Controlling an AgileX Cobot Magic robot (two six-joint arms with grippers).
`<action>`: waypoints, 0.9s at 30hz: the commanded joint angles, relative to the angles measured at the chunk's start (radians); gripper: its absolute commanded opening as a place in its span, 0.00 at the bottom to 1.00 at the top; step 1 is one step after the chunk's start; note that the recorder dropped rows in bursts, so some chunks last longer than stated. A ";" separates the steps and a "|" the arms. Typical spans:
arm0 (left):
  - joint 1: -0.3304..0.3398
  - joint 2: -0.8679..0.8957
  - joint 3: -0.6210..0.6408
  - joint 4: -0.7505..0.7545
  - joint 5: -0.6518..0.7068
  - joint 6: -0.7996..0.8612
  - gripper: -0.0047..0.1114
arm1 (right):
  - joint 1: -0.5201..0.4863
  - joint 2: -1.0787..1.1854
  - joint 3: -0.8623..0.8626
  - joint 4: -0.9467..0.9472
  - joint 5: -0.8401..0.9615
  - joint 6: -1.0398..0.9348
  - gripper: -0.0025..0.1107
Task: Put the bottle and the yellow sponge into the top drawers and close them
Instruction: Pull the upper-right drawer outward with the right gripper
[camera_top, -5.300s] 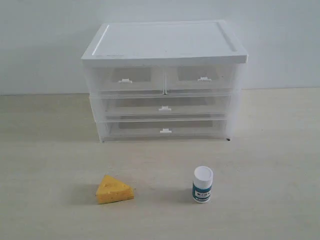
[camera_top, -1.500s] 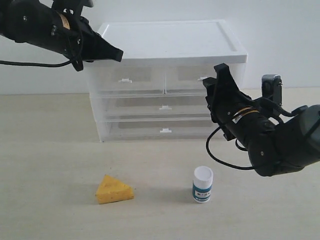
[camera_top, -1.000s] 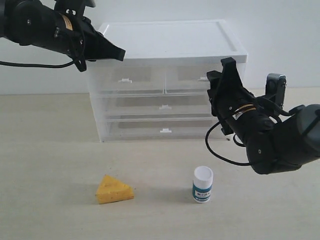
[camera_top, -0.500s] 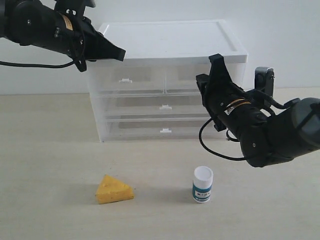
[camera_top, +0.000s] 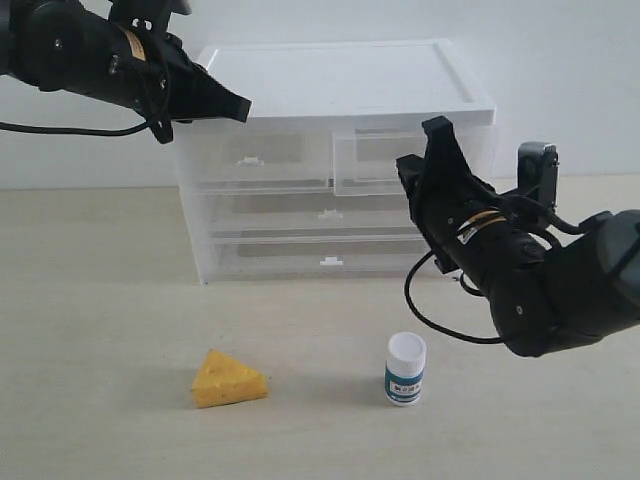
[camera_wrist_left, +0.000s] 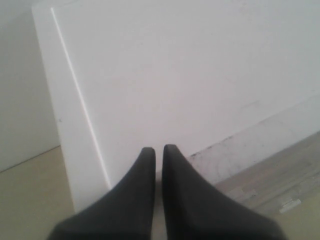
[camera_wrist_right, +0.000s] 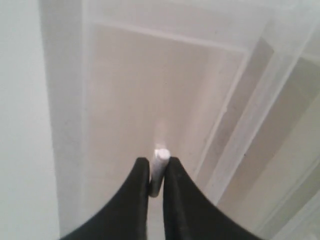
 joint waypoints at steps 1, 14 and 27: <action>0.002 0.014 0.003 -0.006 0.049 0.004 0.08 | 0.002 -0.070 0.058 -0.016 -0.034 -0.028 0.02; 0.002 0.014 0.003 -0.022 0.056 -0.001 0.08 | 0.002 -0.145 0.179 -0.033 0.014 -0.011 0.02; 0.002 -0.017 0.003 -0.032 0.054 -0.001 0.08 | 0.002 -0.145 0.138 -0.012 0.052 -0.051 0.02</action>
